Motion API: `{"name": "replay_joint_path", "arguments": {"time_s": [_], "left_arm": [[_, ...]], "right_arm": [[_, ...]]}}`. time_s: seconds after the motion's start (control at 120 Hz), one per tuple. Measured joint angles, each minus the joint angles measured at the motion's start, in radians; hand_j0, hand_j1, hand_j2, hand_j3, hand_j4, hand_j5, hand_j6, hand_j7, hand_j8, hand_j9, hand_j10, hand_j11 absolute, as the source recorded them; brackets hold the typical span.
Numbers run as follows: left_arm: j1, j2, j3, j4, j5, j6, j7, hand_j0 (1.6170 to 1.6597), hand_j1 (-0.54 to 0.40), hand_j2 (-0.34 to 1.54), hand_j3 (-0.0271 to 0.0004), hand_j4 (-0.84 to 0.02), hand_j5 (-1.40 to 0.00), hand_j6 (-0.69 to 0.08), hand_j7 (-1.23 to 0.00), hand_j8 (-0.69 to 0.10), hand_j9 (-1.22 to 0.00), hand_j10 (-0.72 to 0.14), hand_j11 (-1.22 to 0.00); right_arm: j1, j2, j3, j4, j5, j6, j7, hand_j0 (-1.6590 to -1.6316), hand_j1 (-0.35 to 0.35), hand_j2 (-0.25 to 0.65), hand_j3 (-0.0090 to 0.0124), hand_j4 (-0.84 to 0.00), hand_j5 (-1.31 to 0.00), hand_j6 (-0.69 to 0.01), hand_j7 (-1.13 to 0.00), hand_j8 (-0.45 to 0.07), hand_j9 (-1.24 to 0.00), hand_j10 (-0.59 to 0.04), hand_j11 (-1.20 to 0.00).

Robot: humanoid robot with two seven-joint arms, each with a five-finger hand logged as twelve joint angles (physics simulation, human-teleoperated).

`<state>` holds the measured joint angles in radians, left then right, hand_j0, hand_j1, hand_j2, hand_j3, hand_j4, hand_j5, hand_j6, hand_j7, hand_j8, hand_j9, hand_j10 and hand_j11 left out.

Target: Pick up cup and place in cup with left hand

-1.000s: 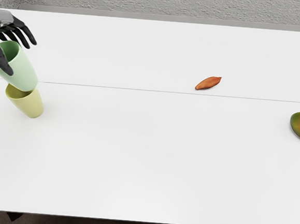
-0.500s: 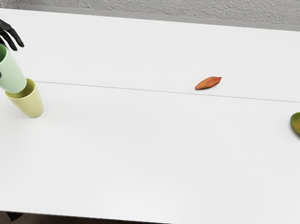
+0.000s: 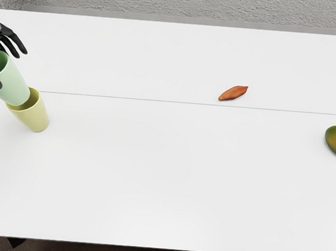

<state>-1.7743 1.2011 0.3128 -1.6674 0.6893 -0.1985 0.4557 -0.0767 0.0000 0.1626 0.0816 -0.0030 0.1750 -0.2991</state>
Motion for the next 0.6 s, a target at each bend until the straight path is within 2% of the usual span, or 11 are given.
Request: {"name": "replay_joint_path", "arguments": {"time_s": [0.242, 0.4, 0.525, 0.6], "left_arm": [[0.0, -0.003, -0.002, 0.0, -0.001, 0.0, -0.005, 1.6577, -0.104, 0.12, 0.0, -0.406, -0.53, -0.407, -0.53, -0.415, -0.52, -0.4, -0.52], [0.0, -0.001, -0.004, -0.001, -0.004, 0.001, -0.017, 1.6578, 0.03, 0.08, 0.0, -0.285, -0.37, -0.286, -0.37, -0.29, -0.36, -0.282, -0.36], [0.0, 0.0, -0.004, -0.002, -0.005, 0.001, -0.021, 1.6579, 0.1, 0.06, 0.0, -0.224, -0.28, -0.225, -0.28, -0.227, -0.28, -0.222, -0.28], [-0.005, -0.001, -0.006, -0.005, -0.008, -0.008, -0.037, 1.6579, 0.159, 0.04, 0.0, -0.175, -0.22, -0.176, -0.22, -0.177, -0.22, -0.173, -0.22]], "right_arm": [[0.0, 0.0, 0.0, 0.0, 0.0, 0.0, 0.0, -1.6581, -0.349, 0.0, 0.0, 0.0, 0.0, -0.001, 0.0, 0.0, 0.0, 0.0, 0.0], [0.0, 0.0, 0.0, 0.0, 0.0, 0.0, 0.0, -1.6581, -0.349, 0.0, 0.0, 0.0, 0.0, -0.001, 0.0, 0.0, 0.0, 0.0, 0.0], [0.0, 0.0, 0.0, 0.0, 0.0, 0.0, 0.0, -1.6581, -0.349, 0.0, 0.0, 0.0, 0.0, -0.001, 0.0, 0.0, 0.0, 0.0, 0.0], [0.0, 0.0, 0.0, 0.0, 0.0, 0.0, 0.0, -1.6581, -0.349, 0.0, 0.0, 0.0, 0.0, -0.001, 0.0, 0.0, 0.0, 0.0, 0.0]]}}
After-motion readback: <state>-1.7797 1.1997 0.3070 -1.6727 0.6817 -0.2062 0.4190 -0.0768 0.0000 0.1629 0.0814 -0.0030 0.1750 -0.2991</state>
